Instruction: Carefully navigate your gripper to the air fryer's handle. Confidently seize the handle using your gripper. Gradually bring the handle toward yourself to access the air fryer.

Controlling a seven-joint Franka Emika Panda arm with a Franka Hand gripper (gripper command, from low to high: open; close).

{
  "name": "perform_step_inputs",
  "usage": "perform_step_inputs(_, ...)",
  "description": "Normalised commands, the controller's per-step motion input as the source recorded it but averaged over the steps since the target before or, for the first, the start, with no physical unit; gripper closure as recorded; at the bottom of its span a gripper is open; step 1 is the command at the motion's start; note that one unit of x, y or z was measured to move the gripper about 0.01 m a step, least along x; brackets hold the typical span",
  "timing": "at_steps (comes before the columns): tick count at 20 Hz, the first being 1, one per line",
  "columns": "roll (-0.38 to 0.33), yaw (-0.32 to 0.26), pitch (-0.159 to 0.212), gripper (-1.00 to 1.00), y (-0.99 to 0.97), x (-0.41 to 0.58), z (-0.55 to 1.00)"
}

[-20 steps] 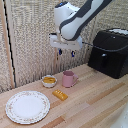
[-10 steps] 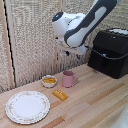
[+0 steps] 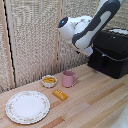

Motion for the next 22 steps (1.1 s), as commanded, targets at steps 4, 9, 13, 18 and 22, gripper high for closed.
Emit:
perform_step_inputs(4,-0.074,0.002,-0.074,-1.00,-0.73,-0.099,-0.02)
perform_step_inputs(9,-0.065,0.034,-0.045,-1.00,-0.67,-0.183,-0.08)
perform_step_inputs(13,-0.081,0.076,-0.023,-1.00,-0.58,-0.136,-0.16)
perform_step_inputs(18,-0.057,0.162,-0.021,-1.00,-0.59,-0.041,-0.10)
perform_step_inputs(22,-0.035,0.207,0.000,-1.00,-0.49,0.030,-0.17)
